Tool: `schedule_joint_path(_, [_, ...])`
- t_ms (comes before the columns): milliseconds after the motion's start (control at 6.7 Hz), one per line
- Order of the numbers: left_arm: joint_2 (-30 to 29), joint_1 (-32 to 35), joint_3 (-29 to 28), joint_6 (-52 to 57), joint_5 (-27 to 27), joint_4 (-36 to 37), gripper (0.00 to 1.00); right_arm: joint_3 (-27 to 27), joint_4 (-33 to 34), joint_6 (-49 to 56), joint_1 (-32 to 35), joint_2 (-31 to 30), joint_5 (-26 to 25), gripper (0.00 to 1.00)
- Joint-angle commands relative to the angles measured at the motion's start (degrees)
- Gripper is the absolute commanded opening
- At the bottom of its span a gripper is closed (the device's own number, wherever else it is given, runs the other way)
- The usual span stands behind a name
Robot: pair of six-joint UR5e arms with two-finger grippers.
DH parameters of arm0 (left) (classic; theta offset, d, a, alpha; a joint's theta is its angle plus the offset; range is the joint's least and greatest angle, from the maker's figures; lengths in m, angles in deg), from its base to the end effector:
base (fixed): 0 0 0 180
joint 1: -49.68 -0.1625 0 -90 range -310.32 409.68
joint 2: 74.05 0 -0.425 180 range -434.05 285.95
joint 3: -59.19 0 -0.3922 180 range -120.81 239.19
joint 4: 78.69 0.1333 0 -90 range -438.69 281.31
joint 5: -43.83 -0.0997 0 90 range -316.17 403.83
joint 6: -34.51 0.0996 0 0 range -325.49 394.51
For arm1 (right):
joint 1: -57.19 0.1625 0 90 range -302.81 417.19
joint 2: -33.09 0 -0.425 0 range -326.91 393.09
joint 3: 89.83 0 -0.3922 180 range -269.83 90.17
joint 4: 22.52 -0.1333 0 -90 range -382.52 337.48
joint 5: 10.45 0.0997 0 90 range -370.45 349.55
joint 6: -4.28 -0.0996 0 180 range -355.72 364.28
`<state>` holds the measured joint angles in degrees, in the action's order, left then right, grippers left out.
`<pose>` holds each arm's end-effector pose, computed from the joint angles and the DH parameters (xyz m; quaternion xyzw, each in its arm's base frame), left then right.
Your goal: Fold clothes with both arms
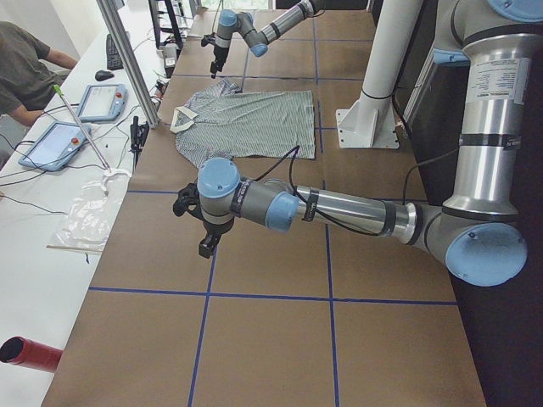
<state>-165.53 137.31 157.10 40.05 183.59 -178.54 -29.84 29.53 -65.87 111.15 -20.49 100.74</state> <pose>-0.0360 -0.5152 0.5513 0.1630 0.4105 0.1318 0.8875 -0.3792 -0.6866 0.4574 0.0867 -0.3990 0.2006 0.8905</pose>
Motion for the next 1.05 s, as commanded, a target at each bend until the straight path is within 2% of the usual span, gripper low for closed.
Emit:
schedule_joint_path(0, [0.07,-0.01,0.0,0.0,0.43,0.0,1.0,0.12,-0.02,-0.25,-0.61,-0.47,0.07,0.85])
schedule_joint_path(448, [0.07,0.08,0.09,-0.09,0.87,0.0,1.0,1.62,-0.11,-0.33,-2.02,-1.44,0.07,0.73])
schedule_joint_path(597, [0.07,-0.01,0.0,-0.09,1.14,0.0,1.0,1.71,-0.11,-0.42,-2.11,-1.35,0.07,0.53])
schedule_joint_path(746, [0.07,-0.01,0.09,-0.09,1.14,0.0,1.0,1.71,-0.11,-0.33,-2.02,-1.26,0.16,0.06])
schedule_joint_path(896, [0.07,-0.01,0.09,-0.09,1.22,0.0,1.0,1.79,-0.37,-0.25,-2.02,-1.44,0.34,0.0])
